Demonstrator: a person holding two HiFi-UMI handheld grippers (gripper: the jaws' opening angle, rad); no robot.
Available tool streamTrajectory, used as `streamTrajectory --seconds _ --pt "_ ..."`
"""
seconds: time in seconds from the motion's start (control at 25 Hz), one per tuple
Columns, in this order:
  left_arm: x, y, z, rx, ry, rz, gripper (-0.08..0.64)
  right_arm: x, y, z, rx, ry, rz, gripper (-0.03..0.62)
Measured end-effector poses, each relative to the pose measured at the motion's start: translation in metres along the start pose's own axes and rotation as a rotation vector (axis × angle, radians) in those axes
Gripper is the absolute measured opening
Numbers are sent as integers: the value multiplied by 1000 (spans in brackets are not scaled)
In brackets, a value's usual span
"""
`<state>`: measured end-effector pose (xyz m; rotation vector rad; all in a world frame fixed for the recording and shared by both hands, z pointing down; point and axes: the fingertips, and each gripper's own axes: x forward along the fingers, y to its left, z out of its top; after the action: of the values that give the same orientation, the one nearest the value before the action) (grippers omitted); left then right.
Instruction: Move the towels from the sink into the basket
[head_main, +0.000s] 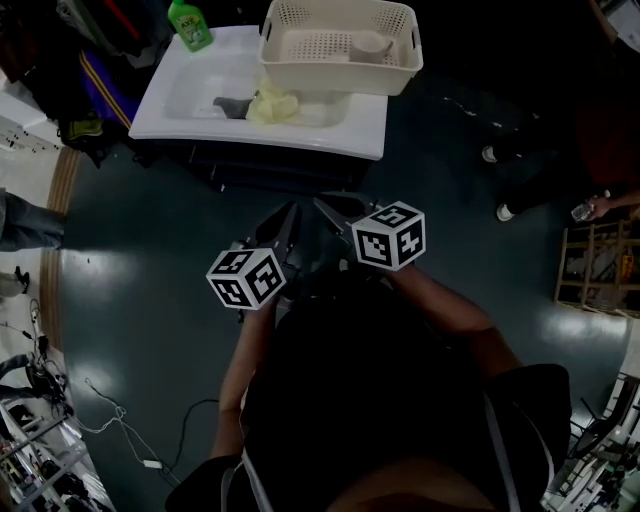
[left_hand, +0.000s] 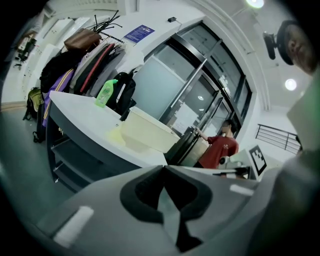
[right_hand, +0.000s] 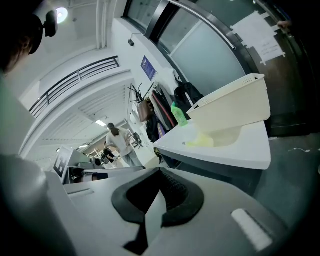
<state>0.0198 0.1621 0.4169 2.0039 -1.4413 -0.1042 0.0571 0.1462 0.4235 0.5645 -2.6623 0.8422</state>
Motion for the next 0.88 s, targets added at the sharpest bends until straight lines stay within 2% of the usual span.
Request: streamTrajectory --seconds 0.88 --pt "68 7 34 -12 -87 128 8 20 -58 46 -78 77 143 -8"
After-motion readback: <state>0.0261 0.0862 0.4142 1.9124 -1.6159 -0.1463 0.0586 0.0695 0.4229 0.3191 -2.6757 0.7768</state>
